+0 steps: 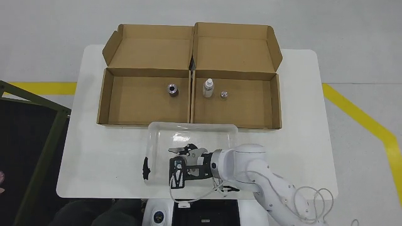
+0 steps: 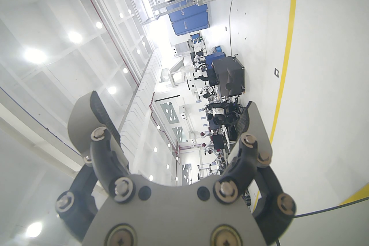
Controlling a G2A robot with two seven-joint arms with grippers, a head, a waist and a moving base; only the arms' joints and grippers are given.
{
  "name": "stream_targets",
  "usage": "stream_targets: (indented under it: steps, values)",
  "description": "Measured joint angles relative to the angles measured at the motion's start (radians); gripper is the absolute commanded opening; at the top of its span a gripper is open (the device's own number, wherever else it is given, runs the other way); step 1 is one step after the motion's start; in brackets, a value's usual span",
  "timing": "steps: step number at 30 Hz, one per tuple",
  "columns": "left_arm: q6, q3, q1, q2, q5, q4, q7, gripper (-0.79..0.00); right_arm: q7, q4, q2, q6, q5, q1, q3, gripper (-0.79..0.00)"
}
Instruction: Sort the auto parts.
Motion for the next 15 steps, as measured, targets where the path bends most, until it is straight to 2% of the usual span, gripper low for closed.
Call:
stream_targets:
  steps: [4, 7, 15]
  values:
    - [0.000, 0.000, 0.000, 0.000, 0.000, 0.000, 0.000, 0.000, 0.001, 0.014, 0.003, 0.001, -0.007, 0.001, -0.011, -0.379]
    - [0.000, 0.000, 0.000, 0.000, 0.000, 0.000, 0.000, 0.000, 0.001, 0.027, 0.006, 0.004, -0.010, 0.002, -0.015, -0.317]
    - [0.000, 0.000, 0.000, 0.000, 0.000, 0.000, 0.000, 0.000, -0.002, 0.062, 0.013, 0.006, -0.007, 0.012, -0.016, -0.289]
